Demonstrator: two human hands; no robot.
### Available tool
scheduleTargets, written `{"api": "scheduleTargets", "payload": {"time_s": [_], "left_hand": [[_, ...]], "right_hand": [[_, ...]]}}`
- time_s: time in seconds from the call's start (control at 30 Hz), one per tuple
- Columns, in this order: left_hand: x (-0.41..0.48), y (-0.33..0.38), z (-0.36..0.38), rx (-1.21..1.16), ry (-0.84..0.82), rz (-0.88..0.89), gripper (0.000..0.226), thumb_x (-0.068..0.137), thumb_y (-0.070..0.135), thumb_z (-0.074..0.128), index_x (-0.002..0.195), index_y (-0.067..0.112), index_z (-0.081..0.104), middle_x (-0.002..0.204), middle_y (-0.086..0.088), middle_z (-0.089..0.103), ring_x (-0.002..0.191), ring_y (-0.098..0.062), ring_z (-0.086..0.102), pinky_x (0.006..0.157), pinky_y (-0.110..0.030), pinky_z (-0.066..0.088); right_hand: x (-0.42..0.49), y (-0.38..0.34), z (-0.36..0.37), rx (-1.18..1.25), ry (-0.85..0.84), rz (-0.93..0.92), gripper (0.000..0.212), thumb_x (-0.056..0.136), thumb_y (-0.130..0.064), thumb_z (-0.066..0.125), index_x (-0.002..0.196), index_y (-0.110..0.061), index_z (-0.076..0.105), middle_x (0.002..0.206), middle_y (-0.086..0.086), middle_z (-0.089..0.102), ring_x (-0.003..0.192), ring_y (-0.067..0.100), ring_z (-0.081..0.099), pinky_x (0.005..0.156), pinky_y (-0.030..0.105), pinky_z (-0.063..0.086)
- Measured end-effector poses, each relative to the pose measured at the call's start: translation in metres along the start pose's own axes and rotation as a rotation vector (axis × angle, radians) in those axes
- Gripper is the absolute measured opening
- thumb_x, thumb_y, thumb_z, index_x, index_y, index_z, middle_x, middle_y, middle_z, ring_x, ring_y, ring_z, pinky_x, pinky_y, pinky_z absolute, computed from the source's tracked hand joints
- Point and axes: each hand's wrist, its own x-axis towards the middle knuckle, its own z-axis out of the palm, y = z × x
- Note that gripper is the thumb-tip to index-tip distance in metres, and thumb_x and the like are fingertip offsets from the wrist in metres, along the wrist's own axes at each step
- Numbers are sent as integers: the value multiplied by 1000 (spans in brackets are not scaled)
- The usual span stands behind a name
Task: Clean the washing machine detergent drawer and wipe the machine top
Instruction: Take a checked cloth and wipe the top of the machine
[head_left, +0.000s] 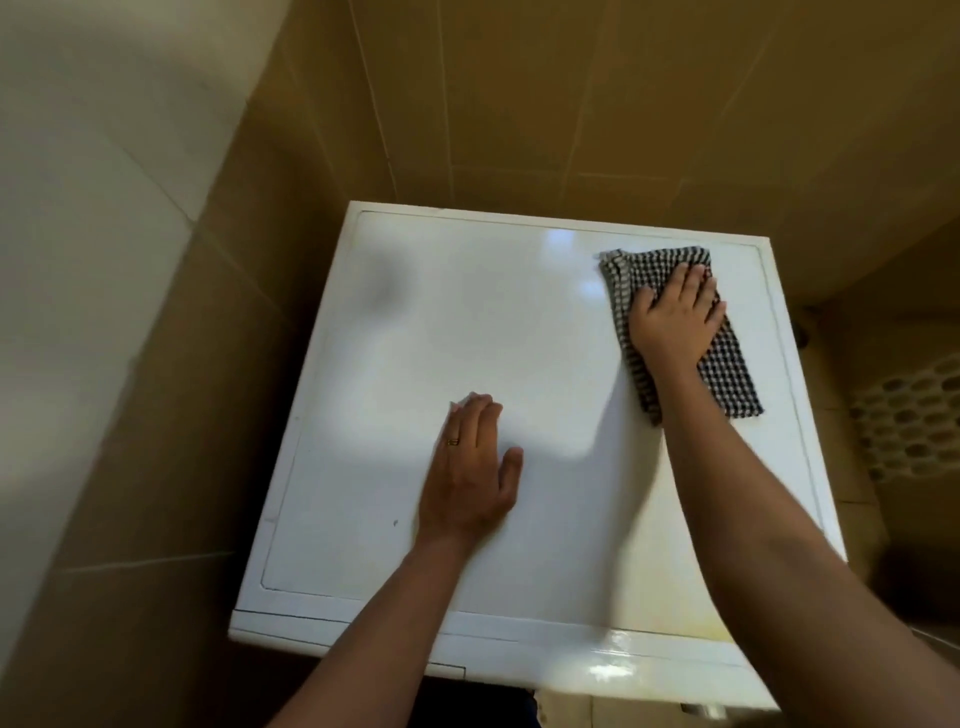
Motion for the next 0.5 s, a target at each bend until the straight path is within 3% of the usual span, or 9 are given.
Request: {"api": "scheduleTargets", "payload": {"time_s": [0.1, 0.33, 0.4, 0.5], "left_hand": [[0, 0, 2, 6, -3, 12, 52, 92, 30, 45, 132, -3, 51, 138, -17, 51, 136, -30, 41, 118, -41, 23], [-2, -3, 3, 24, 26, 29, 46, 96, 30, 43, 130, -1, 52, 137, -18, 50, 134, -31, 42, 116, -44, 30], [-2, -2, 0, -44, 86, 15, 44, 97, 30, 43, 125, -2, 54, 134, -20, 51, 130, -32, 44, 113, -45, 35], [-3, -6, -10, -221, 247, -148, 38, 97, 30, 45, 115, -1, 58, 125, -19, 53, 118, -30, 51, 104, -41, 44]], "right_hand": [[16, -42, 8, -8, -39, -49, 67, 97, -43, 24, 153, -8, 10, 160, 12, 6, 147, 28, 2, 118, 47, -1], [-24, -153, 37, -88, -147, -465, 68, 97, -49, 19, 153, -12, 7, 160, 9, 3, 148, 26, -1, 118, 43, -3], [-51, -170, 44, -109, -182, -614, 68, 97, -50, 19, 154, -14, 6, 161, 7, 3, 148, 24, -1, 119, 42, -3], [-103, -157, 45, -140, -243, -883, 71, 93, -54, 14, 154, -17, 8, 161, 4, 6, 148, 21, 2, 120, 40, -2]]}}
